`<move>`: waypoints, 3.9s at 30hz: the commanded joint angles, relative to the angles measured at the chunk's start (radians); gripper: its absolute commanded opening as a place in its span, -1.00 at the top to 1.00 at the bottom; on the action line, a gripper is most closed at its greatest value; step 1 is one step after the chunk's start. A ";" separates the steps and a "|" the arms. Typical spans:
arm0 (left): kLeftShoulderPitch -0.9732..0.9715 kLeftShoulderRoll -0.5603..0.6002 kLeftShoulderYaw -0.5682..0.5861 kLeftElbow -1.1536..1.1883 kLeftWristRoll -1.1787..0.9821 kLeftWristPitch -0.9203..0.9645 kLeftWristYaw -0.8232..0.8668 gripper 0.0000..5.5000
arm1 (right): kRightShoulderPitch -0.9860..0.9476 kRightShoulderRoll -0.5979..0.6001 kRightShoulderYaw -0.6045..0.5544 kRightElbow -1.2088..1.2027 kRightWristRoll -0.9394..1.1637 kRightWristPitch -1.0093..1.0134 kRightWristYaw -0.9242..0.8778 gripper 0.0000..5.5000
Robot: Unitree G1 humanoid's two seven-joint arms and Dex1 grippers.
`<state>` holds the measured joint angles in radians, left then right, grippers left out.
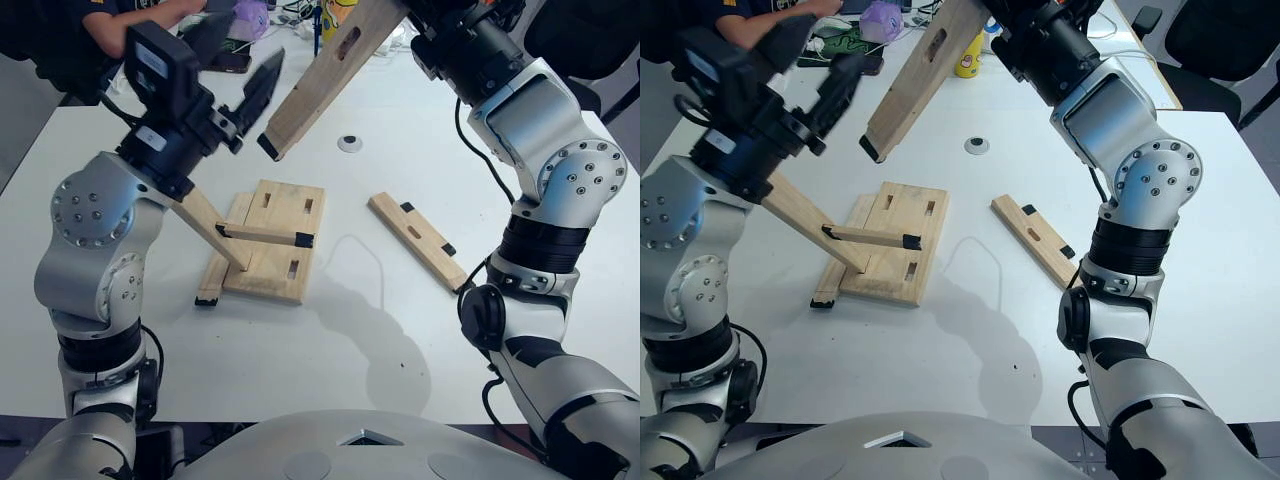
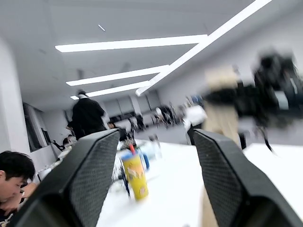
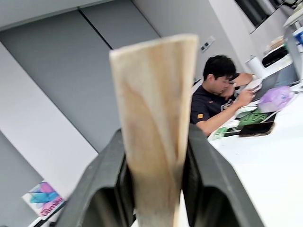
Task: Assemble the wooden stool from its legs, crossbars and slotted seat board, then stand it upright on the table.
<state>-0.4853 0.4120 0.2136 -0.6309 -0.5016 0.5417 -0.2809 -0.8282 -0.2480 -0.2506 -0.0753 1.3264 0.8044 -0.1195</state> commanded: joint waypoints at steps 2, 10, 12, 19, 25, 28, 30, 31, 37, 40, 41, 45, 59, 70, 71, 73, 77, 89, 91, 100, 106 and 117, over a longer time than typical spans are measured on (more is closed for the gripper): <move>-0.170 0.013 0.317 0.098 -0.164 -0.008 0.181 -0.05 | 0.035 -0.021 0.006 -0.017 -0.081 -0.007 0.029 0.62; 0.228 0.156 0.309 0.395 0.083 -0.136 0.026 -0.05 | 0.111 -0.026 -0.002 -0.069 -0.148 0.002 0.052 0.62; 0.352 0.175 0.211 0.438 0.184 -0.213 -0.051 -0.05 | 0.116 -0.022 -0.004 -0.074 -0.154 0.004 0.054 0.62; 0.624 0.191 -0.035 0.298 0.179 -0.174 -0.308 -0.05 | 0.119 -0.021 -0.012 -0.075 -0.164 0.014 0.061 0.62; 0.659 0.204 -0.089 0.298 0.238 -0.169 -0.321 -0.05 | 0.105 -0.011 -0.021 -0.084 -0.149 0.018 0.054 0.62; 0.661 0.190 -0.130 0.292 0.261 -0.173 -0.318 -0.05 | 0.104 -0.008 -0.025 -0.086 -0.147 0.019 0.052 0.62; 0.654 0.175 -0.165 0.288 0.275 -0.171 -0.312 -0.05 | 0.106 -0.006 -0.028 -0.088 -0.145 0.019 0.051 0.62; 0.652 0.170 -0.182 0.286 0.281 -0.169 -0.311 -0.05 | 0.106 -0.006 -0.030 -0.089 -0.145 0.019 0.050 0.62; 0.595 0.123 -0.267 0.297 0.322 -0.175 -0.291 -0.05 | 0.093 -0.022 -0.042 -0.071 -0.167 0.007 0.054 0.62; 0.527 0.069 -0.313 0.271 0.328 -0.153 -0.263 -0.05 | 0.101 -0.059 -0.038 -0.063 -0.240 -0.005 0.046 0.62; 0.505 0.049 -0.327 0.261 0.326 -0.143 -0.254 -0.05 | 0.110 -0.073 -0.036 -0.059 -0.273 -0.009 0.039 0.62; 0.446 -0.001 -0.372 0.238 0.332 -0.114 -0.229 -0.05 | 0.199 -0.136 0.001 -0.079 -0.410 -0.013 0.069 0.62; 0.498 0.014 -0.319 0.305 0.373 -0.144 -0.195 -0.05 | 0.265 -0.136 0.038 0.001 -0.571 -0.057 0.289 0.62; 0.497 0.013 -0.320 0.311 0.376 -0.152 -0.198 -0.05 | 0.385 -0.106 0.062 0.021 -0.607 -0.117 0.472 0.62; 0.496 0.014 -0.319 0.311 0.375 -0.152 -0.198 -0.05 | 0.392 -0.110 0.067 0.026 -0.617 -0.126 0.488 0.62; 0.490 0.015 -0.320 0.310 0.374 -0.152 -0.202 -0.05 | 0.413 -0.118 0.073 0.020 -0.634 -0.143 0.516 0.62; 0.490 0.015 -0.321 0.304 0.372 -0.150 -0.205 -0.05 | 0.413 -0.129 0.060 0.008 -0.624 -0.143 0.543 0.62; 0.485 0.011 -0.313 0.301 0.368 -0.151 -0.204 -0.05 | 0.450 -0.095 0.002 0.006 -0.583 -0.087 0.499 0.62; 0.483 0.011 -0.312 0.303 0.367 -0.151 -0.204 -0.05 | 0.453 -0.098 -0.013 0.006 -0.563 -0.092 0.520 0.62; 0.480 0.004 -0.310 0.304 0.367 -0.154 -0.202 -0.05 | 0.462 -0.139 0.000 0.000 -0.570 -0.117 0.610 0.62; 0.481 -0.001 -0.309 0.303 0.368 -0.156 -0.199 -0.05 | 0.450 -0.128 -0.037 0.001 -0.537 -0.118 0.619 0.62; 0.485 -0.003 -0.307 0.297 0.367 -0.152 -0.197 -0.05 | 0.467 -0.137 -0.020 -0.005 -0.570 -0.124 0.623 0.62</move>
<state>0.0028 0.4073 -0.0983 -0.3216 -0.1365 0.3866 -0.4804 -0.3749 -0.3730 -0.2859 -0.0777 0.7748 0.6752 0.4996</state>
